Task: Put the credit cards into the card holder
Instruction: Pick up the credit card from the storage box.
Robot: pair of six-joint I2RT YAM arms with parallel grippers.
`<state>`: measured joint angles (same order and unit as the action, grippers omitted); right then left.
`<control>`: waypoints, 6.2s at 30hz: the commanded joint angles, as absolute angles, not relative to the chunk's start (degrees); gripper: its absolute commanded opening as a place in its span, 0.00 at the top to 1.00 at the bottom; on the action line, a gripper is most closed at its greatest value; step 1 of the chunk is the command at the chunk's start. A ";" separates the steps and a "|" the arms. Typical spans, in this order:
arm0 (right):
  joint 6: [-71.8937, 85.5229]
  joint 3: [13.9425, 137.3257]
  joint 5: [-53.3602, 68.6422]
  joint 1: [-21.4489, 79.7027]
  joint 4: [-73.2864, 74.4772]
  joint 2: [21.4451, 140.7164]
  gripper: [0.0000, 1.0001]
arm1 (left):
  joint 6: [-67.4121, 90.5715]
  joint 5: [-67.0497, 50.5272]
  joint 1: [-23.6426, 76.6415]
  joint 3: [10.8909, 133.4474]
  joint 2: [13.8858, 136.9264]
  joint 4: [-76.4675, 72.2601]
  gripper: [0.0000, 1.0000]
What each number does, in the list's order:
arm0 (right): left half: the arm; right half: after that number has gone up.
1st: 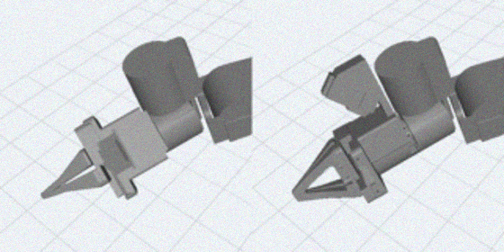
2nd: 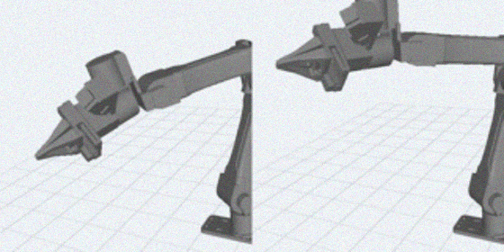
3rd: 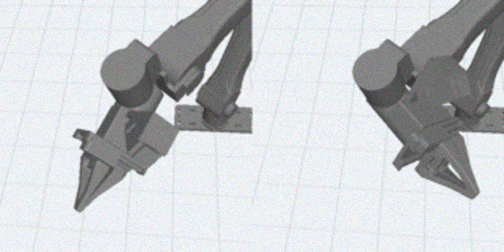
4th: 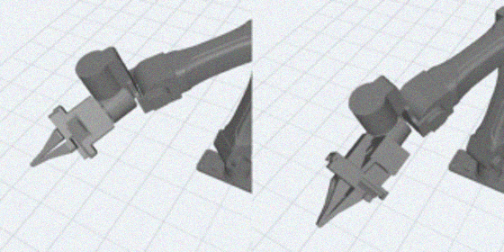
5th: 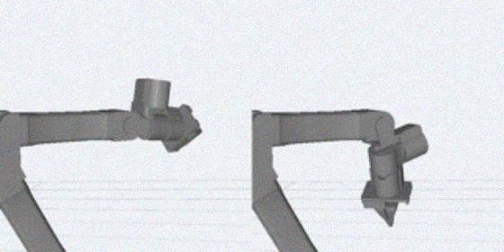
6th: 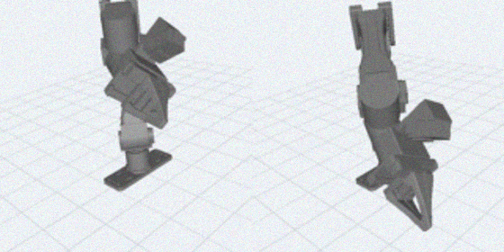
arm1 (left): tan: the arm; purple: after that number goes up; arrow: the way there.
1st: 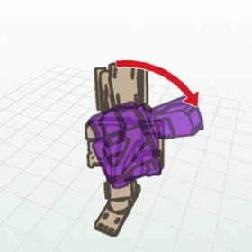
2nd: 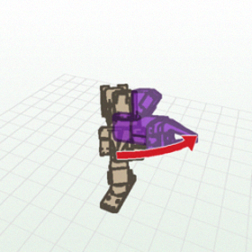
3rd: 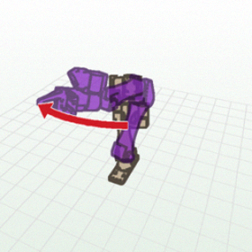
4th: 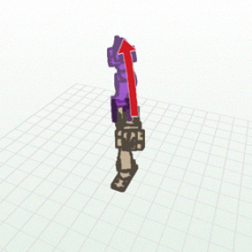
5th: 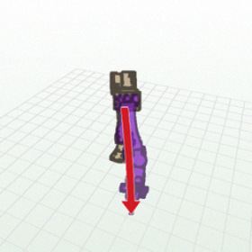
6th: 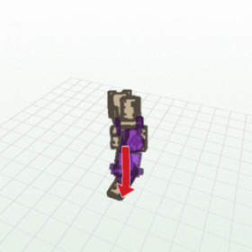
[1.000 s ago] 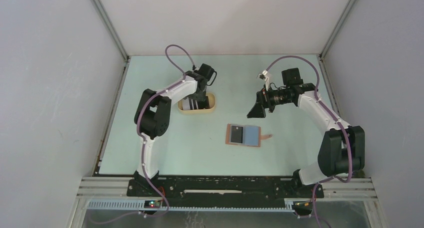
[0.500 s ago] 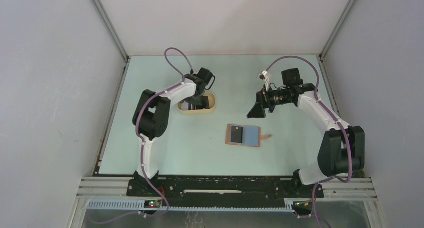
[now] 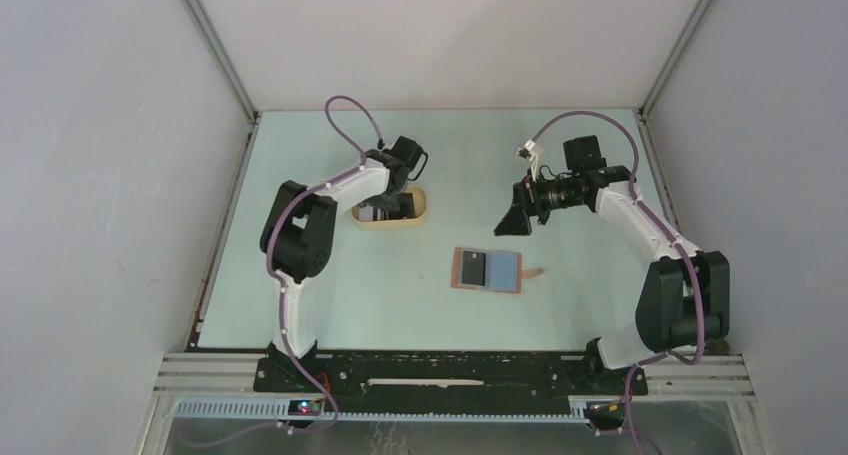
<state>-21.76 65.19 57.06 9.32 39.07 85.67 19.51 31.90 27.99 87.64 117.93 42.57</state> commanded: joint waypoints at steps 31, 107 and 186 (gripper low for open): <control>-22.65 67.36 57.13 9.32 39.79 85.61 0.06 | 18.65 29.88 22.87 80.49 108.74 38.20 0.69; -22.76 67.33 57.39 9.89 39.96 87.19 0.06 | 20.35 8.65 13.03 69.68 97.51 28.68 1.00; -14.16 76.75 58.15 24.69 27.75 96.79 0.07 | 18.73 -11.15 3.44 48.84 82.02 1.21 1.00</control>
<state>-17.28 68.88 57.14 20.60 31.97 91.92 20.47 -6.31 4.82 51.05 84.84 6.87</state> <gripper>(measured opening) 0.929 0.005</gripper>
